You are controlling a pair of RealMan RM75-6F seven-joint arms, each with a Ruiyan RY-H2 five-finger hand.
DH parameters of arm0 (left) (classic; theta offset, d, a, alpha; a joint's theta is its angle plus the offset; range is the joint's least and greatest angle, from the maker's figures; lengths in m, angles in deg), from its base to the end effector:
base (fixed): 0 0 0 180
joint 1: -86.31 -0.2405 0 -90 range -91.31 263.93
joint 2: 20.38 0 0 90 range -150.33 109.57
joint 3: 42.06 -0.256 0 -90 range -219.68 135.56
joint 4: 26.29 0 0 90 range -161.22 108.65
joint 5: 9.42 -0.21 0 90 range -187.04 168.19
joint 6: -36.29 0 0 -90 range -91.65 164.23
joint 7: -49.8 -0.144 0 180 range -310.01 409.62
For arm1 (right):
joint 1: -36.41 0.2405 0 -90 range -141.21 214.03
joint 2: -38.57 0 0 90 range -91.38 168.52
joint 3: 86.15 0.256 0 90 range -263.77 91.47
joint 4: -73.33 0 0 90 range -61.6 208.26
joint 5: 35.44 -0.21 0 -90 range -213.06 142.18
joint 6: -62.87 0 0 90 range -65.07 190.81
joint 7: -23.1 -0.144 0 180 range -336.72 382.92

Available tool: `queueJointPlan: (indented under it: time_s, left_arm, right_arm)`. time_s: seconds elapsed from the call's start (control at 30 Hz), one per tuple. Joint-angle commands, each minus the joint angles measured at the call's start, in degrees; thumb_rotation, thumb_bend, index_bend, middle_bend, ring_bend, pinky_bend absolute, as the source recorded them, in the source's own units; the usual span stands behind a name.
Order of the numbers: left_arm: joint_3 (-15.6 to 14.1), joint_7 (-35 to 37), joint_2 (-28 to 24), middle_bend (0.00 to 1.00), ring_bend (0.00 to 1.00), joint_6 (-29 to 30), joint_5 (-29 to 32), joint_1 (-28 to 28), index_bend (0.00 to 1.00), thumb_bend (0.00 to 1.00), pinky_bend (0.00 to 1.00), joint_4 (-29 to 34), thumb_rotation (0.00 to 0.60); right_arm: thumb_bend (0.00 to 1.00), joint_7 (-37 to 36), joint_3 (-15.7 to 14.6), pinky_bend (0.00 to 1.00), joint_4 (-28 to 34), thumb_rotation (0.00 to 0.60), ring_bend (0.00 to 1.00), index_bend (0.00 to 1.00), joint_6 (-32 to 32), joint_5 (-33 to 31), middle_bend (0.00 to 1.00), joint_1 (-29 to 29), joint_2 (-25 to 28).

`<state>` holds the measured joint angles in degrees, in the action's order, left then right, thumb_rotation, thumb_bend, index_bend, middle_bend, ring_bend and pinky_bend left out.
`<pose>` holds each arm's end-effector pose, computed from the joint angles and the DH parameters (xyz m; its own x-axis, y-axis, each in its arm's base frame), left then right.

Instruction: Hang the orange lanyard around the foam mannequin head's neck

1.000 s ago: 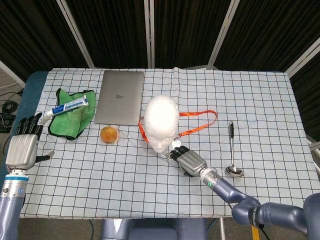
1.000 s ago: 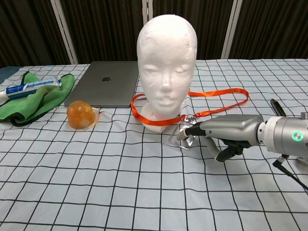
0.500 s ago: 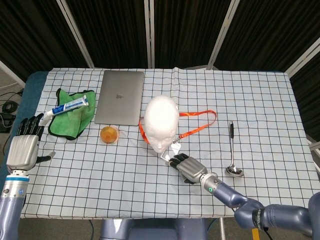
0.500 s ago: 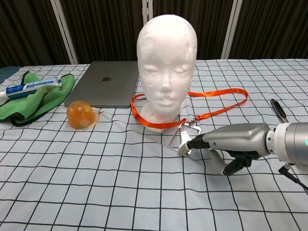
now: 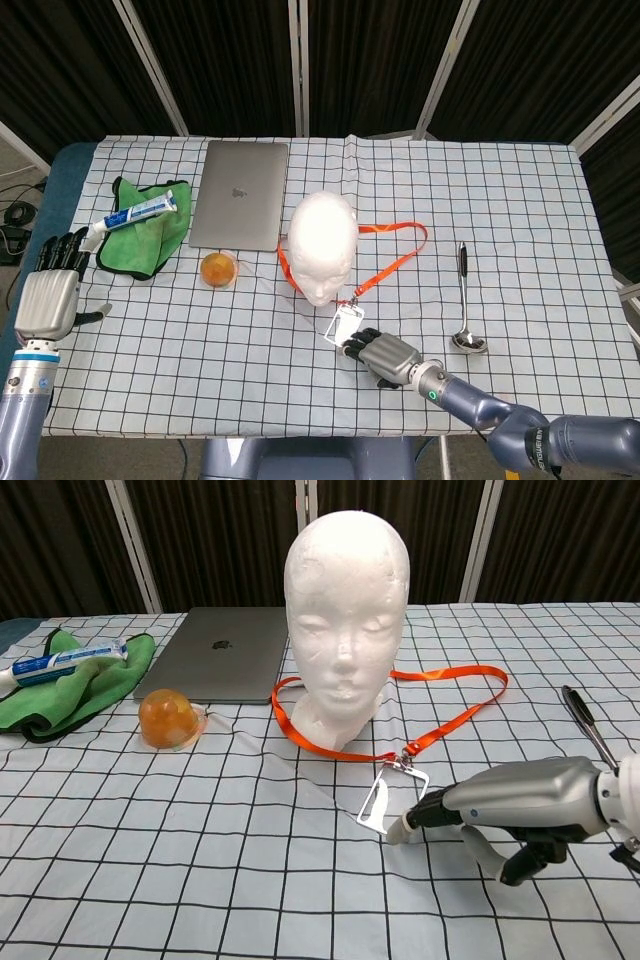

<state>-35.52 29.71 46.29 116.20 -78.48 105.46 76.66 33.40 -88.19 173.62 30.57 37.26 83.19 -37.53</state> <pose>-0.2508 0.2554 0.1349 0.4645 0.0137 0.8855 0.8855 0.0018 -0.4646 -0.1556 -0.2556 -0.0300 0.5954 -0.6290 0.4999 -0.7778 -0.6071 0.1625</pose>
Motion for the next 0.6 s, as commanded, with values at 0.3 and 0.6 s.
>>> queueJointPlan:
  time_s: [0.3,0.6]
  left_arm:
    - [0.20,-0.18,0.12,0.00,0.00,-0.26,-0.27,-0.19,0.00,0.00,0.00,-0.05,0.600]
    - [0.14,-1.11,0.56,0.00,0.00,-0.37,-0.52,-0.34,0.00,0.00,0.00,0.13,0.600]
  right_arm:
    - [1.00,-2.16,-4.48,0.09,3.72,0.600,0.01,0.16,-0.21,6.55,0.14,-1.71,4.27]
    - [1.00,-4.57,-7.51,0.09,6.50,0.600,0.02,0.16,-2.21,14.24,0.15,-2.71,8.33]
